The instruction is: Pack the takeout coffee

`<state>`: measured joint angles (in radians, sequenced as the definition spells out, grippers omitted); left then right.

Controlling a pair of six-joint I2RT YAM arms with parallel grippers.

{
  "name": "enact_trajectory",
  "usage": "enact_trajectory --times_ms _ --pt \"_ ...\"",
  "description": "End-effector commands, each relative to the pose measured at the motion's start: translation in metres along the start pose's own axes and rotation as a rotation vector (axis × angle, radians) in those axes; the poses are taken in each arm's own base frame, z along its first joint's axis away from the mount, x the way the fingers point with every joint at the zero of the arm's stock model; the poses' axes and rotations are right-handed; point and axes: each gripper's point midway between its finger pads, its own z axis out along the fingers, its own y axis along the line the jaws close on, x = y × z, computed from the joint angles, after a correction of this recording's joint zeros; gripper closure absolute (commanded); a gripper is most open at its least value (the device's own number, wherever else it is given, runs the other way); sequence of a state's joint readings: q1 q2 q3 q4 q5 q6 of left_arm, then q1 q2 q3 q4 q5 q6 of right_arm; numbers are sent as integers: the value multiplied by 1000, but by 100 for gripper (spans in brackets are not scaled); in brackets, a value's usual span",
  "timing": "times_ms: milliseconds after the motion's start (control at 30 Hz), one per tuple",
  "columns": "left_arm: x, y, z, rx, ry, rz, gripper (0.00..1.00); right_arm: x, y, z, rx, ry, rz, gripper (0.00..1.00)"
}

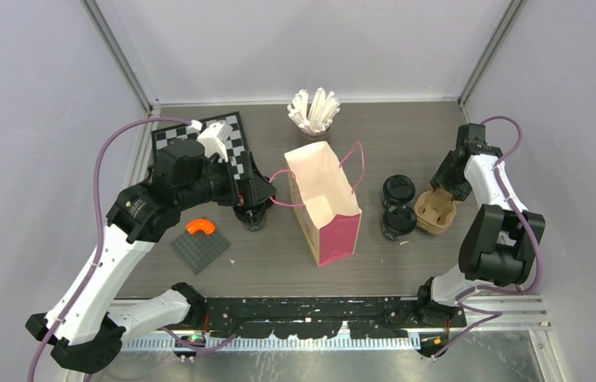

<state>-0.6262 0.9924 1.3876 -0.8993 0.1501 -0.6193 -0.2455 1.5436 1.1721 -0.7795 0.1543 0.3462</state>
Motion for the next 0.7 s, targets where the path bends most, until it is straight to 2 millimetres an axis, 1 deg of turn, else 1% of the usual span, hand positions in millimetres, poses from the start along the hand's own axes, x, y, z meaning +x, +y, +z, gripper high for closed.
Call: enact_trajectory --times_ms 0,133,267,333,467,533,667 --pt "-13 -3 -7 -4 -45 36 6 -16 3 -2 -10 -45 3 42" --pt "-13 0 -7 -17 -47 41 6 -13 0 4 9 -33 -6 43" --pt "-13 3 -7 -29 -51 44 6 -10 -1 7 15 -28 -6 47" --pt "-14 3 -7 -32 -54 46 6 -10 -2 7 14 -28 -13 51" --pt "-16 3 -7 -36 -59 57 6 -14 -2 2 7 -43 -25 61" --pt "-16 4 -7 -40 -59 60 6 -15 -2 -1 5 -49 -30 62" --pt "-15 6 -7 -46 -57 58 6 -19 -4 -8 6 -65 -45 63"
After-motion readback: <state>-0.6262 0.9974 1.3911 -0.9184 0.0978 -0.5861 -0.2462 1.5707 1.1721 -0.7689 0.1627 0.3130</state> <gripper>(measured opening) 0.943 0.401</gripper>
